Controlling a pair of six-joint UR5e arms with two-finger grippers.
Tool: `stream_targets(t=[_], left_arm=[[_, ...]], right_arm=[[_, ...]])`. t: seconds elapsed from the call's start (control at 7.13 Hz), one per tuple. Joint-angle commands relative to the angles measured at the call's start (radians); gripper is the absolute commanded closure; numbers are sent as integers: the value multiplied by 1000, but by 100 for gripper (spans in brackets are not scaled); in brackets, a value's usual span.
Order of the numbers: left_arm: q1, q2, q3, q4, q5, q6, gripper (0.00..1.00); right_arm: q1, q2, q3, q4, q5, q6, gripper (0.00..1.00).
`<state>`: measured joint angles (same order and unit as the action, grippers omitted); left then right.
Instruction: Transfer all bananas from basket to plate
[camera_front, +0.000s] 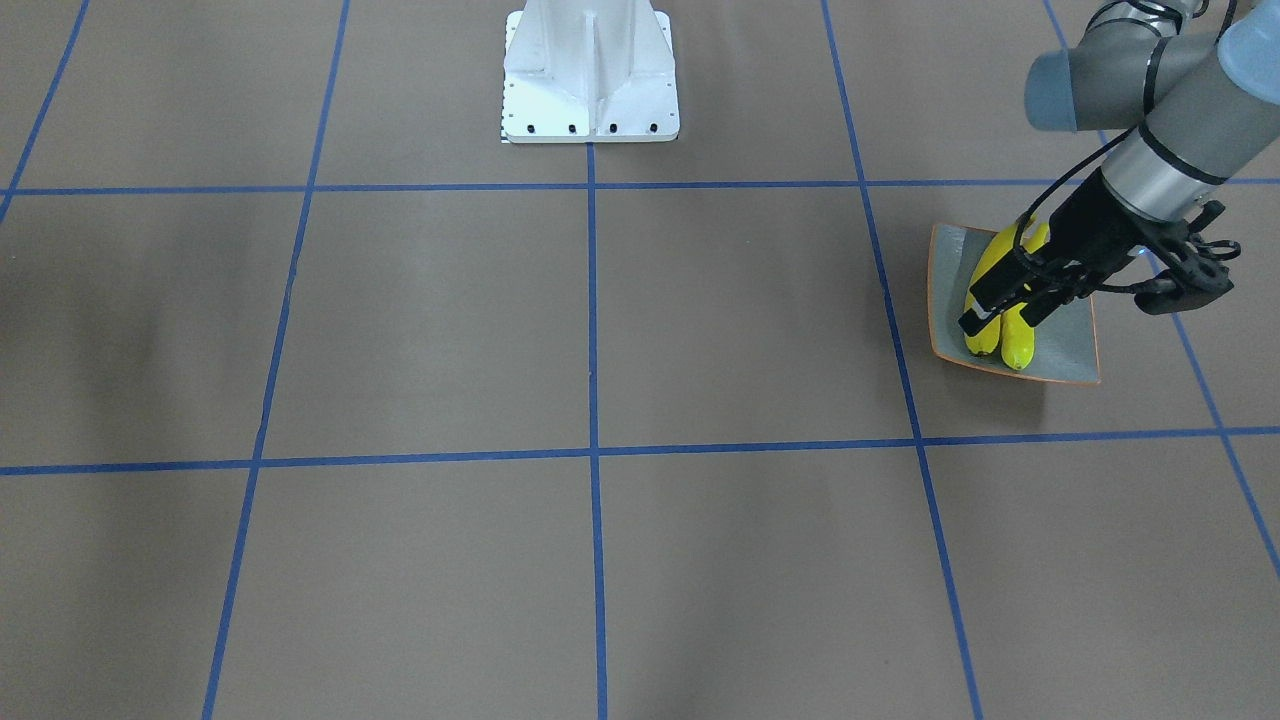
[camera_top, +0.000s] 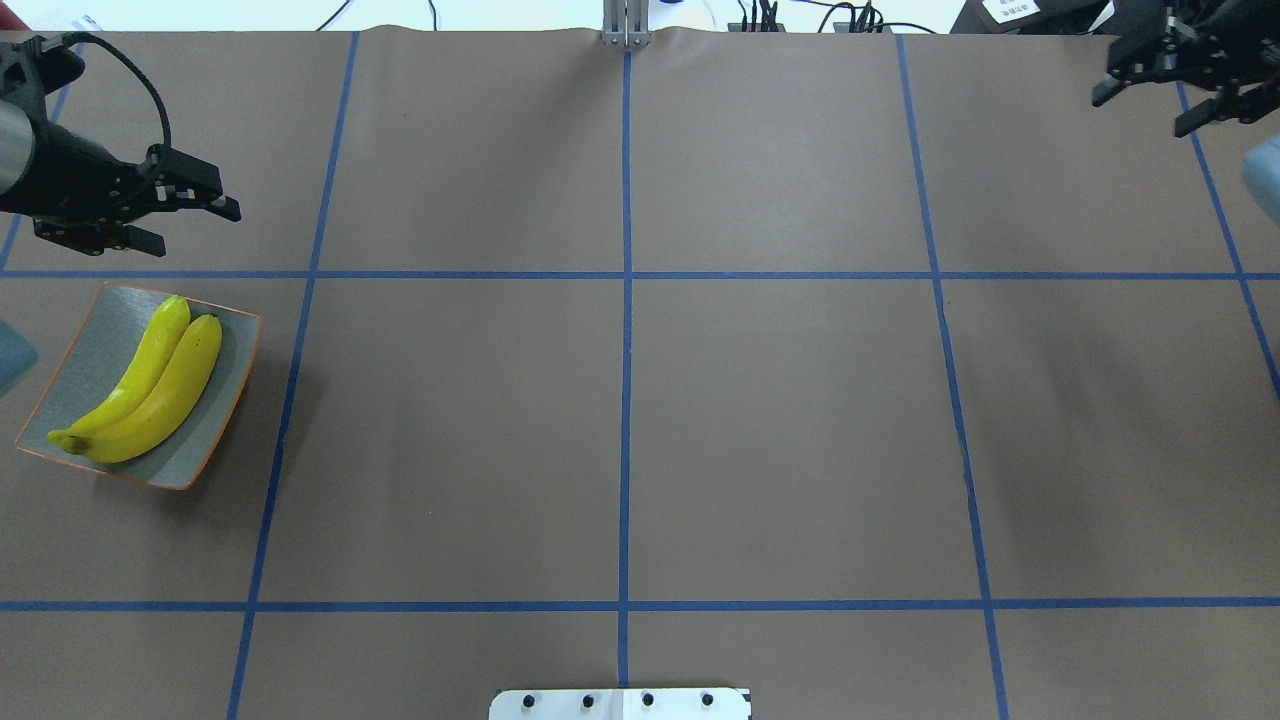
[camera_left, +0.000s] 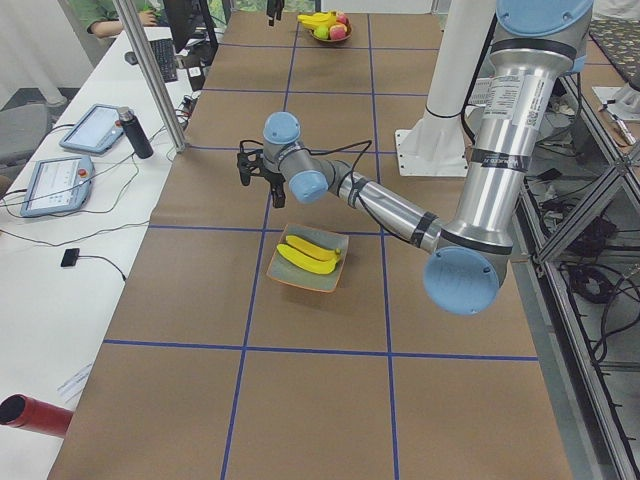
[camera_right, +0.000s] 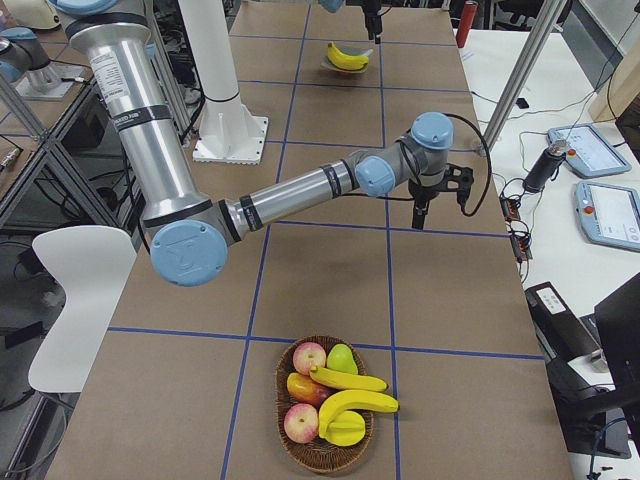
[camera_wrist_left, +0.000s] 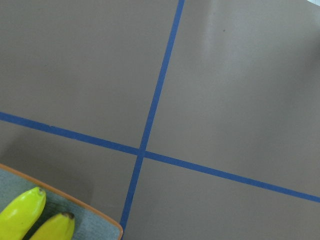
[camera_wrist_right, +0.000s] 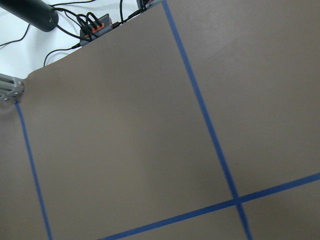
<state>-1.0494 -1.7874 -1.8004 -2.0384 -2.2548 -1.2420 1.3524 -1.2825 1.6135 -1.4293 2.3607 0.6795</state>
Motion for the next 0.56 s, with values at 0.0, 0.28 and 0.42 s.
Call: stream_targets(t=[0.0, 0.28, 0.42], left_arm=[[3, -50, 56, -3, 1, -1, 0], [5, -70, 71, -5, 1, 1, 0], [6, -81, 87, -5, 1, 1, 0]], right_arm=[[91, -83, -99, 7, -11, -293, 0], [201, -87, -232, 12, -12, -523, 0], [227, -84, -291, 13, -24, -552, 0]])
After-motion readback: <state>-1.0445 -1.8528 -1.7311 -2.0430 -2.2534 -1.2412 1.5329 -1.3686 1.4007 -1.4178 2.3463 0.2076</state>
